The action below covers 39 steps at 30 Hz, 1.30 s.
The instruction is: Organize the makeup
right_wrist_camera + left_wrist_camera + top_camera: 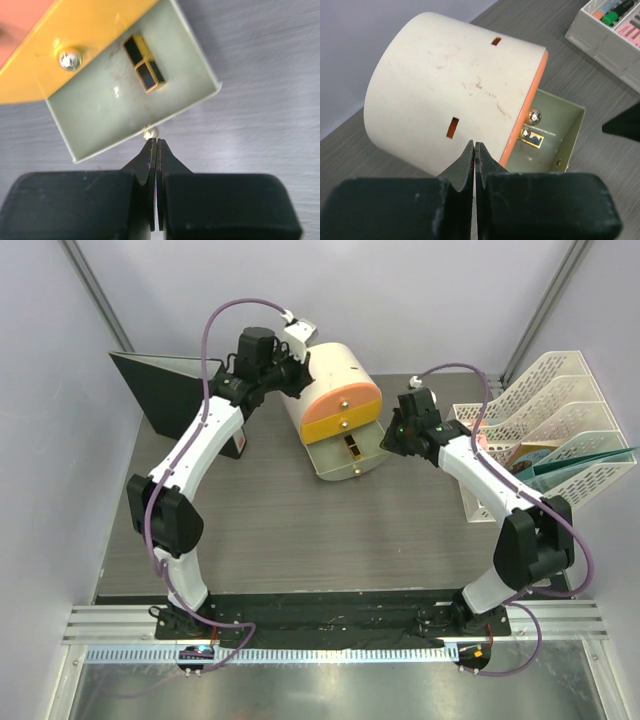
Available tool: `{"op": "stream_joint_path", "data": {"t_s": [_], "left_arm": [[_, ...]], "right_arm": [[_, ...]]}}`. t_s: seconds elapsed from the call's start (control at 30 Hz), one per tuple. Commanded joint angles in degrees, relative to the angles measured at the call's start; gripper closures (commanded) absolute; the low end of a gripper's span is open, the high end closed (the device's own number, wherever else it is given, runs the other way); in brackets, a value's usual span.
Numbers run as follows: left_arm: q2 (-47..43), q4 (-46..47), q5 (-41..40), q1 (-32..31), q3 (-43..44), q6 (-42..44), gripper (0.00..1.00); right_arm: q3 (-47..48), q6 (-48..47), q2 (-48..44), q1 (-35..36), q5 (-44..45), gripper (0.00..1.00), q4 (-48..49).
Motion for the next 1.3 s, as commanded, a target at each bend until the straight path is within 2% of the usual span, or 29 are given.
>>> {"op": "stream_joint_path", "data": {"t_s": [0.0, 0.17, 0.33, 0.47, 0.8, 1.03, 1.27], "left_arm": [[2.8, 11.8, 3.8, 1.6, 2.0, -10.6, 1.0], [6.1, 17.5, 4.3, 3.0, 2.1, -18.2, 1.0], [8.8, 19.2, 4.9, 3.2, 3.8, -20.5, 1.0], [8.8, 19.5, 6.5, 3.1, 2.6, -21.1, 1.0], [6.7, 19.0, 7.5, 3.1, -1.7, -20.0, 1.0], [6.2, 18.7, 9.5, 2.9, -3.3, -20.5, 1.0], [6.5, 18.8, 10.0, 2.1, -4.0, -20.3, 1.0]], "right_arm": [[-6.8, 6.6, -4.1, -0.7, -11.6, 0.99, 6.6], [-12.6, 10.4, -5.6, -0.8, -15.2, 0.99, 9.4], [-16.5, 15.0, -4.3, -1.5, -19.6, 0.99, 14.0], [-16.8, 16.8, -2.2, -1.8, -19.9, 0.99, 16.2], [-9.3, 16.3, 8.7, -1.8, -17.9, 0.99, 18.6], [-2.6, 16.2, 12.6, -1.8, -17.8, 0.99, 19.1], [0.2, 16.4, 16.0, -1.8, -17.6, 0.99, 19.2]]}}
